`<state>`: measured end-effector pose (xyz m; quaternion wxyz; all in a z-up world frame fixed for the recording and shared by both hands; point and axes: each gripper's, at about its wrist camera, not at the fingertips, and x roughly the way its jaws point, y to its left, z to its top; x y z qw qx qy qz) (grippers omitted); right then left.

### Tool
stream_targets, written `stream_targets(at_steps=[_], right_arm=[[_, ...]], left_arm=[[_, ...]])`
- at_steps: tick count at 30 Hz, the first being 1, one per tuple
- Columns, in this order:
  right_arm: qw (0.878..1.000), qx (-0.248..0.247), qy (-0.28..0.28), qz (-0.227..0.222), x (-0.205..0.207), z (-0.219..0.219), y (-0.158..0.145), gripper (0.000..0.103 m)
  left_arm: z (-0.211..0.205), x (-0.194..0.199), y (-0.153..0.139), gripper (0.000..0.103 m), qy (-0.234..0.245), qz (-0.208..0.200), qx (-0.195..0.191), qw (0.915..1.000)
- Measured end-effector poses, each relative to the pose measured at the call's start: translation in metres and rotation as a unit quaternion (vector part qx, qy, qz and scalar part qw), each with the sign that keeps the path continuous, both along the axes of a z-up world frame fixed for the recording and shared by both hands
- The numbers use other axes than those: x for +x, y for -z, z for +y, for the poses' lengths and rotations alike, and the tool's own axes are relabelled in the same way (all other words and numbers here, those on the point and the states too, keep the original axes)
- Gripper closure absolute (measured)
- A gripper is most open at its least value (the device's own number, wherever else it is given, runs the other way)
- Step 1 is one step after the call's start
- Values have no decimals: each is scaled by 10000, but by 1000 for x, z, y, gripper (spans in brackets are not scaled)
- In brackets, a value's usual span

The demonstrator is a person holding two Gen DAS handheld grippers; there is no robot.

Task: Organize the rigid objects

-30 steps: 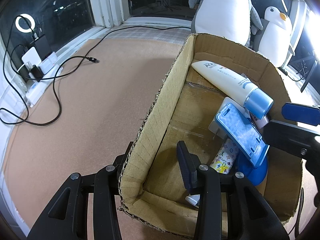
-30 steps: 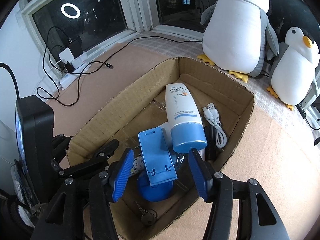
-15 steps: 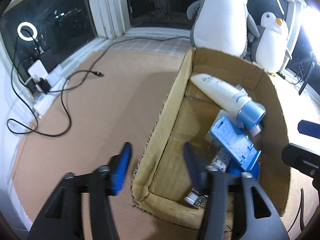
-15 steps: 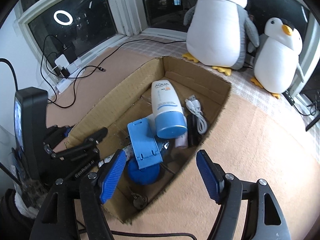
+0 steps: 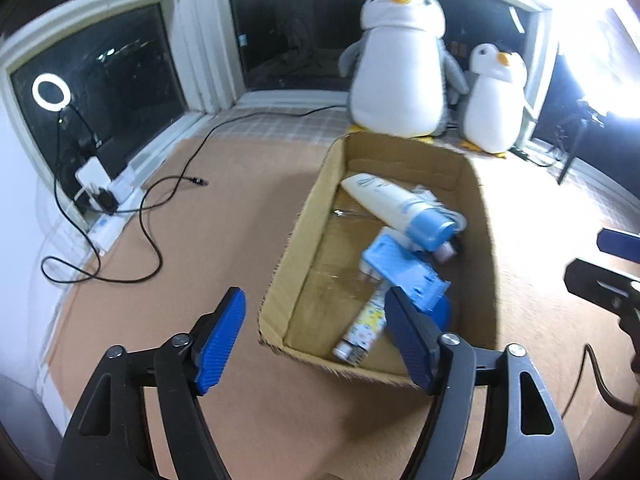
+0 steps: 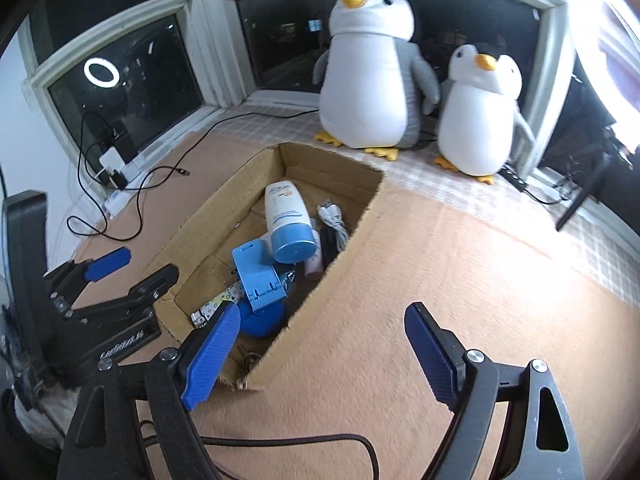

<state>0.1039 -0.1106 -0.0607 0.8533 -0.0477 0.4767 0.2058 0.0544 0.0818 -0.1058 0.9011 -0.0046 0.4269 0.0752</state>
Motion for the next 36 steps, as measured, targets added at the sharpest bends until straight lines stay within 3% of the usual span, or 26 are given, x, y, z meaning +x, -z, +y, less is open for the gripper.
stream_targets(at_steps=[12,18,25,36], right_arm=[[9967,209,546,-554,-42,-48,-49,21],[9921,218,824,-915,-62,-67,-73,21],[9857,-52,1000,-1355,-82,-71,-86,14],[9844,-160,1118,-1348,-86,-75,-82,13]], left_arm=[[-28,-34,-68,23,268,-662,47,9974],[-39,-46,-89,23,372,-871,27,9955],[-43,-57,-98,23,429,-956,5,9945],[-43,-59,-98,22,409,-945,-49,9947]])
